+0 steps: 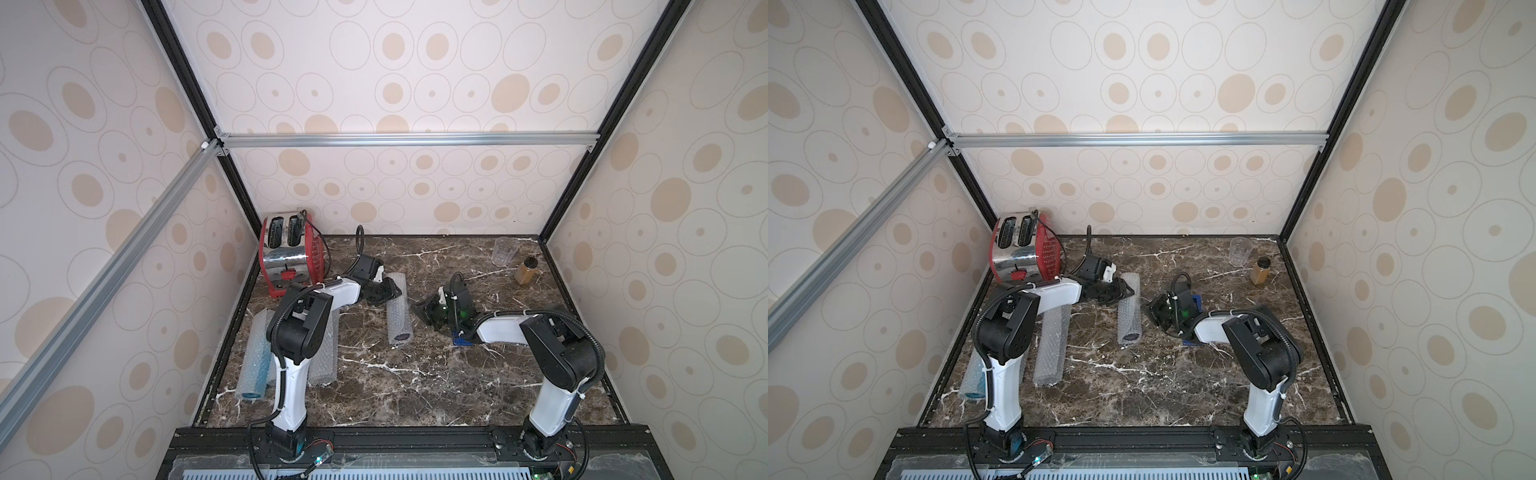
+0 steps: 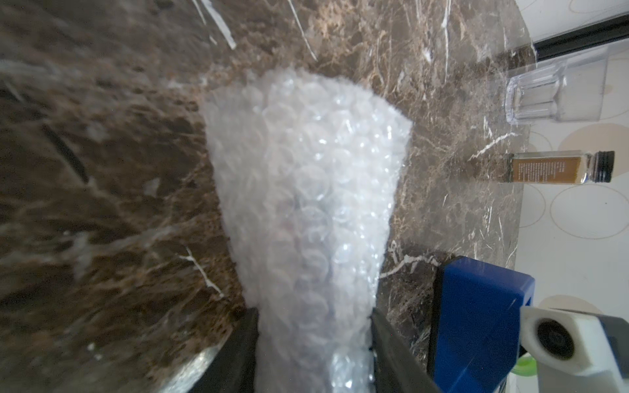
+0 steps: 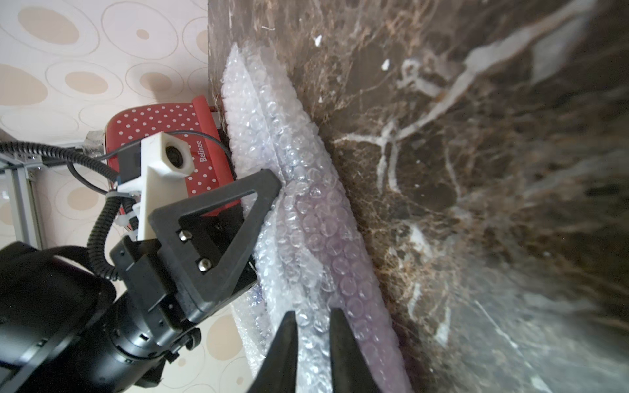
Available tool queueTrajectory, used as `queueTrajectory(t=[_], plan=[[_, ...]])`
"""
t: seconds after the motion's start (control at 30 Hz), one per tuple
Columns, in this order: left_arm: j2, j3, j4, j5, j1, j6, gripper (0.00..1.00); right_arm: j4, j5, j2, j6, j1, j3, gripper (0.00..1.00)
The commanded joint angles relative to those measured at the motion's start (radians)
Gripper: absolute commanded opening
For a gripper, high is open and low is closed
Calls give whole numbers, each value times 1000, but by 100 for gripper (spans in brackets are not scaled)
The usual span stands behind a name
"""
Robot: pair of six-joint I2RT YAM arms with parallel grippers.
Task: Wrap wine bottles in bubble wrap
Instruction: Stick the tape on the bubble wrap.
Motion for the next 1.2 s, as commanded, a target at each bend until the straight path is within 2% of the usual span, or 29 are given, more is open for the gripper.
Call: queueTrajectory(t=[0.0, 0.1, 0.23, 0.43, 0.63, 0.9, 1.17], plan=[[8, -30, -128, -54, 0, 31, 49, -62, -38, -51, -44, -27, 25, 14], [19, -31, -123, -55, -1, 29, 49, -171, -65, -70, -126, -22, 87, 13], [21, -26, -130, -54, 3, 32, 48, -332, -33, -133, -225, 2, 138, 14], [22, -23, -131, -52, 4, 32, 48, -503, -34, -114, -339, -17, 225, 14], [14, -28, -131, -55, 3, 34, 48, -531, -82, -35, -378, -55, 290, 4], [24, -23, -132, -55, 0, 36, 48, -527, -149, 90, -375, -41, 355, 3], [31, -23, -132, -54, 0, 35, 48, -538, -175, 104, -373, -11, 395, 3]])
